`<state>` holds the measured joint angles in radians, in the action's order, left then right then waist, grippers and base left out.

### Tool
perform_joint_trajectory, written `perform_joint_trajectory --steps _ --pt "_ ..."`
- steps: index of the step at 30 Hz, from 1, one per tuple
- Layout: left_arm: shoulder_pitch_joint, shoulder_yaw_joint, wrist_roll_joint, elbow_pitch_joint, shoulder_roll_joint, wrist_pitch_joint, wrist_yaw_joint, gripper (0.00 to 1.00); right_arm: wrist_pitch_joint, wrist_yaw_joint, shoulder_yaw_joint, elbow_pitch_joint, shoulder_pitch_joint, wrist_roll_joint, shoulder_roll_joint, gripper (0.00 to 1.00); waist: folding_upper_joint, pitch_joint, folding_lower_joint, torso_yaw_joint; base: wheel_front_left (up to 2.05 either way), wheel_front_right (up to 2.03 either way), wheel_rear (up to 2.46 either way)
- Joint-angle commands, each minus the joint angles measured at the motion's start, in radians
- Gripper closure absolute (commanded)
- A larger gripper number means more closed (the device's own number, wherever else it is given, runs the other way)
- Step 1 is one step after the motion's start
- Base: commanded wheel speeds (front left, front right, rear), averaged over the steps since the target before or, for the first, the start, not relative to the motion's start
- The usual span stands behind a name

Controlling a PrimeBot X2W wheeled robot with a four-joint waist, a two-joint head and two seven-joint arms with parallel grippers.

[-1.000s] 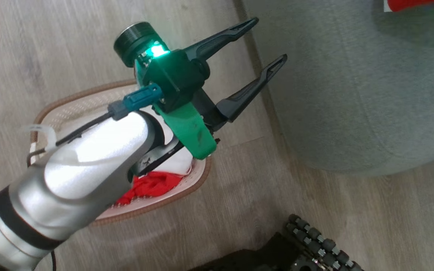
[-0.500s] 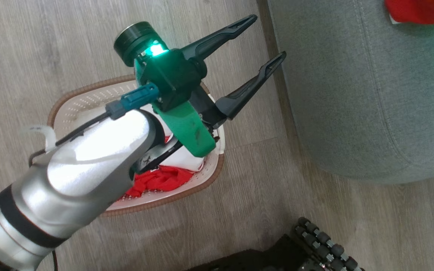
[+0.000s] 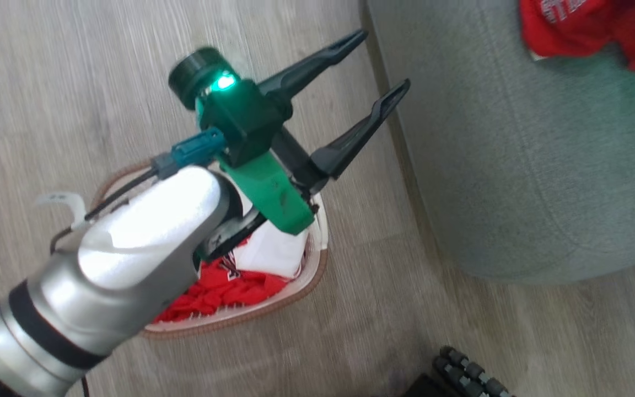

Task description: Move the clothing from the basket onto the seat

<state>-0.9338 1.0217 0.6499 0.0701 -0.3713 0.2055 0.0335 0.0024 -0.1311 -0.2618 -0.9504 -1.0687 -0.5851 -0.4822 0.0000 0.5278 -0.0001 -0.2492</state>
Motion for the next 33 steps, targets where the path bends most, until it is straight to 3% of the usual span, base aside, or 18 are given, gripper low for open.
perform_joint_trajectory --steps 1,10,19,27,33 --pt "0.005 -0.036 0.009 -0.023 -0.005 0.008 -0.005 0.0 -0.013 0.0 -0.009 0.03 0.027 -0.01 -0.037 0.0 0.0 -0.045 0.0001 -0.004 0.0 0.0 0.0" --pt "0.087 -0.053 0.058 -0.002 0.0 0.03 -0.026 0.0 0.052 0.0 -0.083 0.09 0.099 -0.081 -0.084 0.0 0.0 -0.186 0.0001 0.008 0.0 0.0 0.0" --pt "0.176 -0.098 0.092 -0.01 -0.01 0.048 -0.056 0.0 0.1 0.0 -0.078 0.205 0.212 -0.148 -0.158 0.0 0.0 -0.31 0.0001 0.059 0.0 0.0 0.0" --pt "0.258 -0.142 0.117 -0.025 -0.023 0.054 -0.082 0.0 0.038 0.0 0.01 0.353 0.349 -0.181 -0.169 0.0 0.0 -0.396 0.0001 0.12 0.0 0.0 0.0" --pt "0.317 -0.19 0.111 -0.033 -0.048 0.055 -0.122 0.0 -0.027 0.0 0.125 0.516 0.504 -0.12 -0.118 0.0 0.0 -0.442 0.0001 0.176 0.0 0.0 0.0"
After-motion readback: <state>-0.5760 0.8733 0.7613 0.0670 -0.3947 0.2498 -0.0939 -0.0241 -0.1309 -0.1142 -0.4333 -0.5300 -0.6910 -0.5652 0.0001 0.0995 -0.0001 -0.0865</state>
